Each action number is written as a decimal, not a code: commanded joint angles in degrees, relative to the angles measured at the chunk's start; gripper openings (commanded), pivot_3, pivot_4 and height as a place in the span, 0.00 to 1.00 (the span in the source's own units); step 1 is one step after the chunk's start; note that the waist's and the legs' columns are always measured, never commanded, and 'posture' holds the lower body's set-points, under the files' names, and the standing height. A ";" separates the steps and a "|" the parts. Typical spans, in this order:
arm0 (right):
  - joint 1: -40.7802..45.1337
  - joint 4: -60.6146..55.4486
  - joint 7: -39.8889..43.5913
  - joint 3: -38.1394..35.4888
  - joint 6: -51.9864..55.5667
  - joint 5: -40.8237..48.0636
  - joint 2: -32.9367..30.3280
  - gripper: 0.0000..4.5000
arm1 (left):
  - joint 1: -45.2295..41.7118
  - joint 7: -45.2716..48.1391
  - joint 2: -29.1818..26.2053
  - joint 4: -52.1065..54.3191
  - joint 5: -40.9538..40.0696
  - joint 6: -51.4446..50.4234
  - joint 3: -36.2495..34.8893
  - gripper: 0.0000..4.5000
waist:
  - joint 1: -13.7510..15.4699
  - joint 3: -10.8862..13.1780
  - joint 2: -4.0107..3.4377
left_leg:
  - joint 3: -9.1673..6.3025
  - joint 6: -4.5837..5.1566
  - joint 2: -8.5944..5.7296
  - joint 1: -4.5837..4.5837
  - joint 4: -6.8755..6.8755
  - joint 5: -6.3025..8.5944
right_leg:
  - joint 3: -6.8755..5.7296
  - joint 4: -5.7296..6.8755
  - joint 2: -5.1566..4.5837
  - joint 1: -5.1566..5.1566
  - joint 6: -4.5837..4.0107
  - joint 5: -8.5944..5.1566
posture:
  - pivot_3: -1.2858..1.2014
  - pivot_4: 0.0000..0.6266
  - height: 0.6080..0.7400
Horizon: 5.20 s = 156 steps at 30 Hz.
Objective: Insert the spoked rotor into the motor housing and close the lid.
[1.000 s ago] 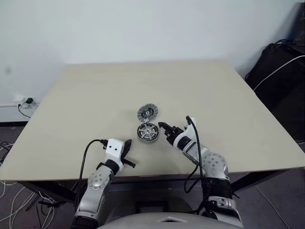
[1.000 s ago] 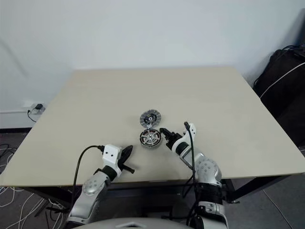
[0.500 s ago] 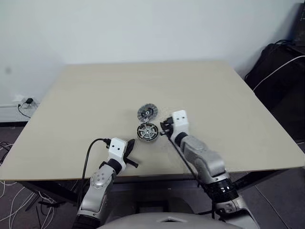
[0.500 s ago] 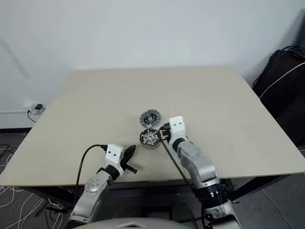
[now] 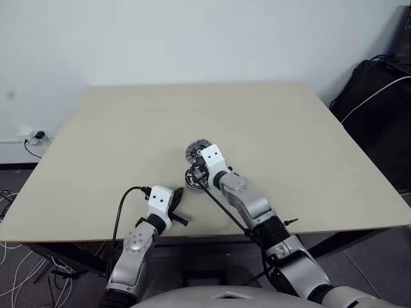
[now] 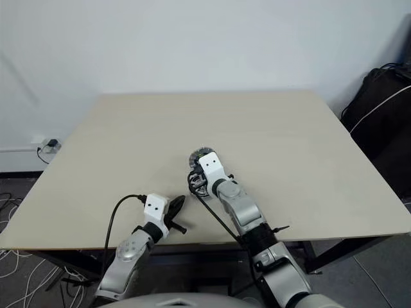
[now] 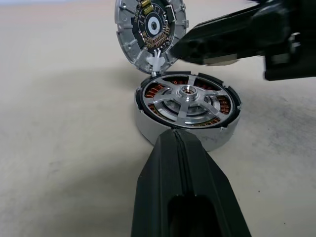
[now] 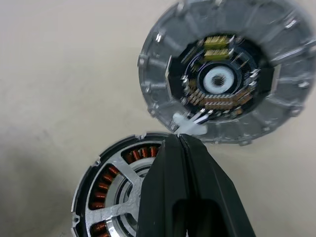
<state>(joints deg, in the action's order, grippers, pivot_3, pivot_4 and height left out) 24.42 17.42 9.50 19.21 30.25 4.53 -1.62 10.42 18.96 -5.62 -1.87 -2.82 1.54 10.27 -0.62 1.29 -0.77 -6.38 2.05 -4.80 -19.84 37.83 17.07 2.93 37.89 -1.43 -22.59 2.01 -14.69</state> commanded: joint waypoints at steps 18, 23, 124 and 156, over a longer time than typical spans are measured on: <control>5.46 -12.09 21.04 7.81 2.60 -7.07 -13.24 0.13 | -0.95 -0.22 0.89 -0.39 -0.37 1.70 -0.18 0.00 | -0.06 -0.14 -0.01 | -0.02 0.04 -0.06 0.09 0.02 0.02 | -0.01 0.00 -0.03 0.09 0.01 0.00 | 0.52 0.00 1.00; 9.63 -16.75 34.23 16.12 3.37 -10.82 -22.08 0.49 | -1.29 -0.12 1.29 -1.15 -0.34 1.99 -0.11 0.00 | 0.02 -0.11 0.05 | -0.07 0.03 -0.03 0.07 0.02 0.02 | -0.08 -0.01 -0.03 0.08 0.01 -0.01 | 0.52 0.00 1.00; -2.33 -35.56 13.61 1.58 45.46 -4.20 -3.74 0.51 | 0.23 -0.08 3.52 -1.15 -1.27 2.97 1.70 0.00 | 1.32 -0.19 0.29 | -0.35 -0.15 -0.14 -0.06 0.15 -0.23 | -0.38 0.03 -0.15 0.10 0.06 0.06 | 0.52 0.00 1.00; 1.92 -44.30 42.85 25.42 8.90 -14.27 -40.26 0.51 | -0.44 1.29 3.17 -1.29 -1.28 2.37 1.66 0.00 | 2.78 0.18 0.81 | -0.37 -0.03 -0.09 -0.18 0.14 -0.16 | -0.42 -0.20 -0.20 0.10 0.30 -0.09 | 0.52 0.00 1.00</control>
<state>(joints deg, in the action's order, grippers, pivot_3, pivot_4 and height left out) 25.97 -26.73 52.22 46.63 39.99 -8.80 -42.21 10.45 20.08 -2.47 -4.32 -3.61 3.75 11.80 2.17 1.47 0.05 -6.75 2.02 -4.90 -20.02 37.97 16.91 2.51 37.68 -1.62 -22.49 2.32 -14.78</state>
